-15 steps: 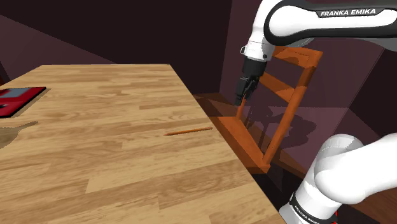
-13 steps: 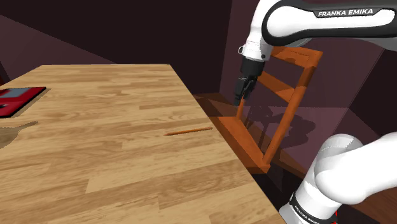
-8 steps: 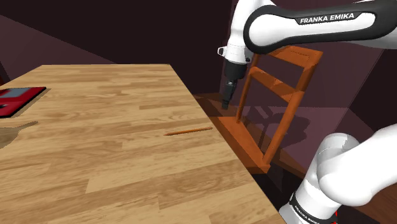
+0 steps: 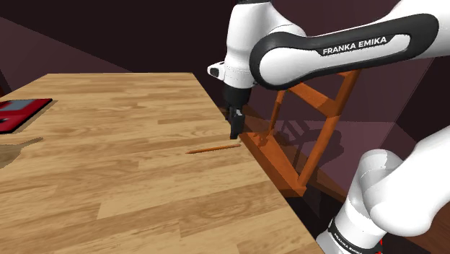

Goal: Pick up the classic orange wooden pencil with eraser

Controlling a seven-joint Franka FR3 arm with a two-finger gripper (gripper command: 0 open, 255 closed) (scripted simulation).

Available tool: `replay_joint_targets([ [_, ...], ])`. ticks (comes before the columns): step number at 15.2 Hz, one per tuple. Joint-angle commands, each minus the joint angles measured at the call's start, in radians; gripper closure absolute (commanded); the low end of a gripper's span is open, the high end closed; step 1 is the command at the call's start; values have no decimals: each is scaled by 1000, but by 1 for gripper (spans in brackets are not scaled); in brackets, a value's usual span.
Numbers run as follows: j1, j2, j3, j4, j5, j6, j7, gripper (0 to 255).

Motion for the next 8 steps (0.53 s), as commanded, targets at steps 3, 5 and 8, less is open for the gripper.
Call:
replay_joint_targets([
  [3,40,34,42,-15,-37,60,-55,0],
  [5,39,39,43,-38,-40,87,-50,0],
  [8,38,47,46,-71,-44,129,-41,0],
])
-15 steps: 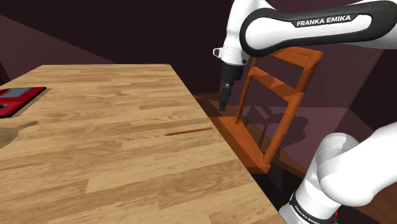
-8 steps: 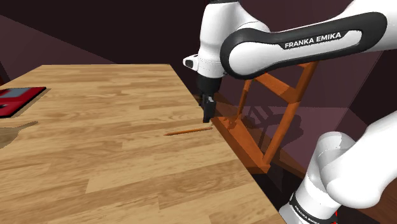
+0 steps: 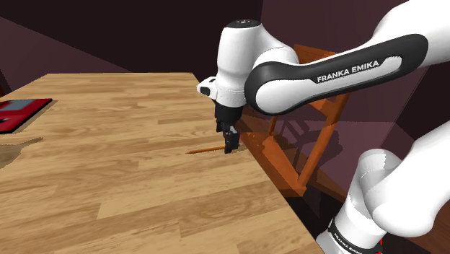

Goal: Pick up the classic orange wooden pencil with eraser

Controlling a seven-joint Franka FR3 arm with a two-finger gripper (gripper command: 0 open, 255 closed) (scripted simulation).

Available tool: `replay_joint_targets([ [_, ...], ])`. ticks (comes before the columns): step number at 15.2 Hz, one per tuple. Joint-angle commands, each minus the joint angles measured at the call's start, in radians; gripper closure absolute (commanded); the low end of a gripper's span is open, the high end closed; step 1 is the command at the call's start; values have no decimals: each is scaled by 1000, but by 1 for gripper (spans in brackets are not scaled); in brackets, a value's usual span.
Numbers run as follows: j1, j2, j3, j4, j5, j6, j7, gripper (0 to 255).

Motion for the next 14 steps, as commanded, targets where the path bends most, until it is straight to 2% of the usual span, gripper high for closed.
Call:
replay_joint_targets([
  [1,-1,12,3,-25,-4,37,8,0],
  [3,-1,12,3,-25,-4,37,8,0],
  [4,-1,13,3,-23,-5,36,8,255],
  [14,0,8,2,-15,-3,23,5,255],
])
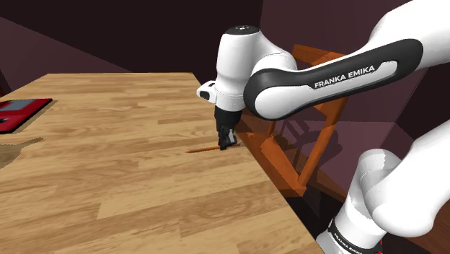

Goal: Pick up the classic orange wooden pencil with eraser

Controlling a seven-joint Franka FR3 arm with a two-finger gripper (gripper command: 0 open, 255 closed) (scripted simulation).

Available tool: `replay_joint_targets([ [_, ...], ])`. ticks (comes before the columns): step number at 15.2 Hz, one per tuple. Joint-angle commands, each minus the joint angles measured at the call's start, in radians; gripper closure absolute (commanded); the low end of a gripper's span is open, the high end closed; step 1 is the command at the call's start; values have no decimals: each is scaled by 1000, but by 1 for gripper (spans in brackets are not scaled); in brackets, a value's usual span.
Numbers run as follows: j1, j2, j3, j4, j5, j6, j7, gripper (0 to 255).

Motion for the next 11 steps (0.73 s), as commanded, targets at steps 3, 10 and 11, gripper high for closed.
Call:
replay_joint_targets([
  [3,1,-11,-3,38,5,-48,-10,255],
  [10,2,-24,-8,121,12,-143,-29,255],
  [11,2,-25,-8,133,12,-156,-31,255],
])
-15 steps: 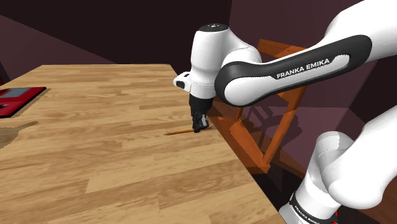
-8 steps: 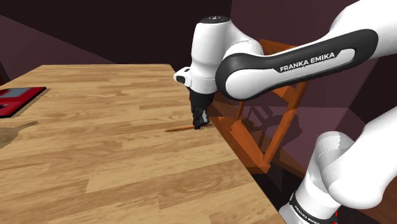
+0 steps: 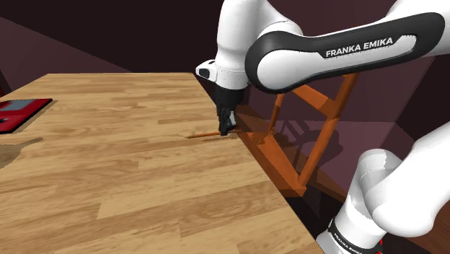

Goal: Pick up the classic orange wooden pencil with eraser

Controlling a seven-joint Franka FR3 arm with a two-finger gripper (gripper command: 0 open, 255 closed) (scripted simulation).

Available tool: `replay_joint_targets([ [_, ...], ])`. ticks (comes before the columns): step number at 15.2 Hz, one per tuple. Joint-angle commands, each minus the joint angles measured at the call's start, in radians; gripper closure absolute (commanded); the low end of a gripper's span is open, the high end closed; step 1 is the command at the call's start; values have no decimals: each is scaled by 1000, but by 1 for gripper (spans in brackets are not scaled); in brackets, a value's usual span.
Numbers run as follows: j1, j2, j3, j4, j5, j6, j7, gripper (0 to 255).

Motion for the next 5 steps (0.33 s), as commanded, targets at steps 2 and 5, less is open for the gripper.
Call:
replay_joint_targets([
  [2,-1,-6,-3,34,2,-40,-10,255],
  [5,-1,-6,-4,50,2,-55,-12,255],
])
